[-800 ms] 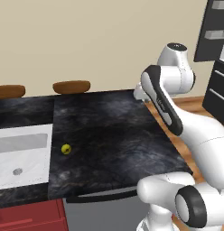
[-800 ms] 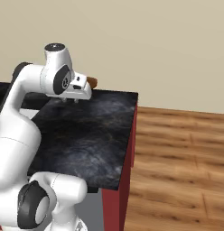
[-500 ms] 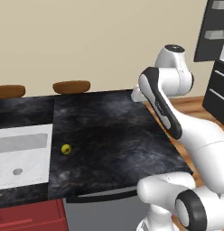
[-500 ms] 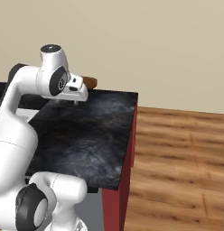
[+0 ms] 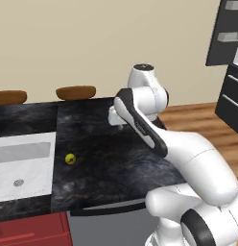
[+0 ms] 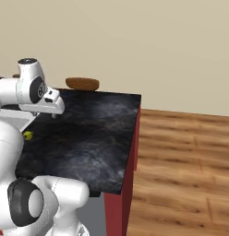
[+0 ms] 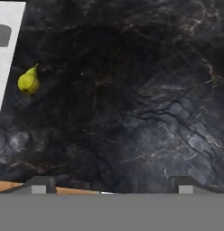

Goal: Place the pear in the correct fridge rack based on whether it is a fruit or vegetable. Finally, close the fridge door.

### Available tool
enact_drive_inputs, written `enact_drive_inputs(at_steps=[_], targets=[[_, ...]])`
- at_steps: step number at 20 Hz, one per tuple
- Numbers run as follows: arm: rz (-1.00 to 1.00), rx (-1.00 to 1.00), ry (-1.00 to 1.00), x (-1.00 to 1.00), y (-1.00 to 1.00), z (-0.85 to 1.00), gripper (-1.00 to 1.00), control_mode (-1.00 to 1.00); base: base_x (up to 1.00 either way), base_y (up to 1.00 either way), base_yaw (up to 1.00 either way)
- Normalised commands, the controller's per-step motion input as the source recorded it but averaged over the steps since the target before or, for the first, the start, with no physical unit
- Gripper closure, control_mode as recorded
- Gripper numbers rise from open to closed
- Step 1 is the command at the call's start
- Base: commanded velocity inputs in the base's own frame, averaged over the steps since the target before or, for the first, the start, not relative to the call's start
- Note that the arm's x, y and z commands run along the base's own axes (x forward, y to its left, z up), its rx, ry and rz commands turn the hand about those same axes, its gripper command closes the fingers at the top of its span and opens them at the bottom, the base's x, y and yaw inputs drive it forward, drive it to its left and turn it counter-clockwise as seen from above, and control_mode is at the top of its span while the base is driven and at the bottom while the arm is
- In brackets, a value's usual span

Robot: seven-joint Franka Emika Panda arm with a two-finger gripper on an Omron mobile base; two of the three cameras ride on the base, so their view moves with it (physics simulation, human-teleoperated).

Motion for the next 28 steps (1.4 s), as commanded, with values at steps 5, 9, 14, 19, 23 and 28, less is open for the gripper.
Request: enact_drive_inputs(at_steps=[5,9,14,19,23,28], targets=[[0.00,0.00,0.33,0.01,1.00,-0.35,-1.00,-1.00,0.00,0.00,0.00],[0.00,0.00,0.22,0.10,0.83,-0.30,-1.00,-1.00,0.00,0.00,0.00],[0.01,-0.01,0.08,0.16,0.40,-0.32,-1.00,-1.00,0.00,0.00,0.00],[0.01,0.00,0.05,0.12,0.40,-0.46,-1.00,-1.00,0.00,0.00,0.00],[0.00,0.00,0.02,0.13,0.34,-0.49,-1.00,-1.00,0.00,0.00,0.00],[0.00,0.00,0.00,0.27,0.28,-0.37,-1.00,-1.00,0.00,0.00,0.00]])
